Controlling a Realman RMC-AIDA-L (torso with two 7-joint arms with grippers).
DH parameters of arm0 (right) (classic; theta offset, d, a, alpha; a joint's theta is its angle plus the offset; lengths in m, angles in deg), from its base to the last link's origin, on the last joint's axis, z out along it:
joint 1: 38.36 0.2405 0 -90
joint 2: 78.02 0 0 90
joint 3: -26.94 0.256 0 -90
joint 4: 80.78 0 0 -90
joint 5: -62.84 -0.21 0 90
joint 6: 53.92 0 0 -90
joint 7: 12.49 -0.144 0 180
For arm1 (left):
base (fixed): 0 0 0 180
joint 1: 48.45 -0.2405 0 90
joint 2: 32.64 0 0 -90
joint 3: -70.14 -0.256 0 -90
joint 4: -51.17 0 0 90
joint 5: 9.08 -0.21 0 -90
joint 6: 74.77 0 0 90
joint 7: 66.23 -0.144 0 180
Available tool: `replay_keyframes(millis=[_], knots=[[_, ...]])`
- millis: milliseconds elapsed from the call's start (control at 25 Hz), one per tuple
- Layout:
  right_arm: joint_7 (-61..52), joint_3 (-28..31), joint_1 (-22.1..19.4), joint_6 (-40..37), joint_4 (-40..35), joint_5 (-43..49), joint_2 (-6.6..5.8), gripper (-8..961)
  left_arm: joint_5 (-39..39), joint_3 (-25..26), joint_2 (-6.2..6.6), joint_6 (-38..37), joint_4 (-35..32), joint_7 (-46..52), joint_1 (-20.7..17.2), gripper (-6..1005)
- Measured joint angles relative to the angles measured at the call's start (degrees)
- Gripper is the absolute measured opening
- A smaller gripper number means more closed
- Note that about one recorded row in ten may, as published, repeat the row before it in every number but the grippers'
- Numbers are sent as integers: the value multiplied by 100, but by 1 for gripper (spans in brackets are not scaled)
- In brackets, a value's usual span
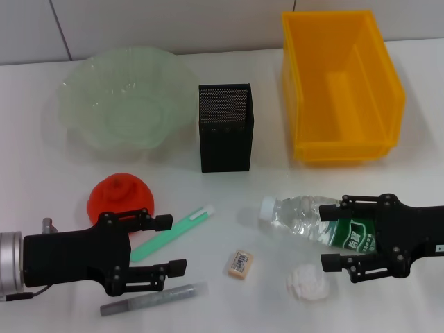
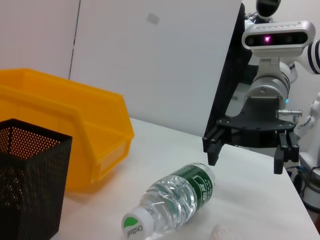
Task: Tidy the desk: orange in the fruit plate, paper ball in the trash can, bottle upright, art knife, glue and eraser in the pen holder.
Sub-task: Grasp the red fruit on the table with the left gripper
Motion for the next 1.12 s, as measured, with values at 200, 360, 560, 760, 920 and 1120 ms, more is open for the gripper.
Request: replay_keyframes(millis=[200,360,560,760,920,1120], knots=[[-1,-11,-11,0,0,0,0,837,23,4,0,-3,0,0,0,782],[5,1,-20,0,5,0,0,837,75,4,0,-3,1,0,0,782],[27,8,-21,0,18,0,0,836,102,6,0,11,2,-22,-3,781],[34,19,-20,0,23,0,0,836,566,266,1,5,27,-687,-207,780],[44,19,-20,0,33,-1,0,836,1262,439,-13,144,164,-1352,-515,780],[46,18,-27,0,36,-4,7,836,1892,468,-16,834,613,-1838,-695,779]])
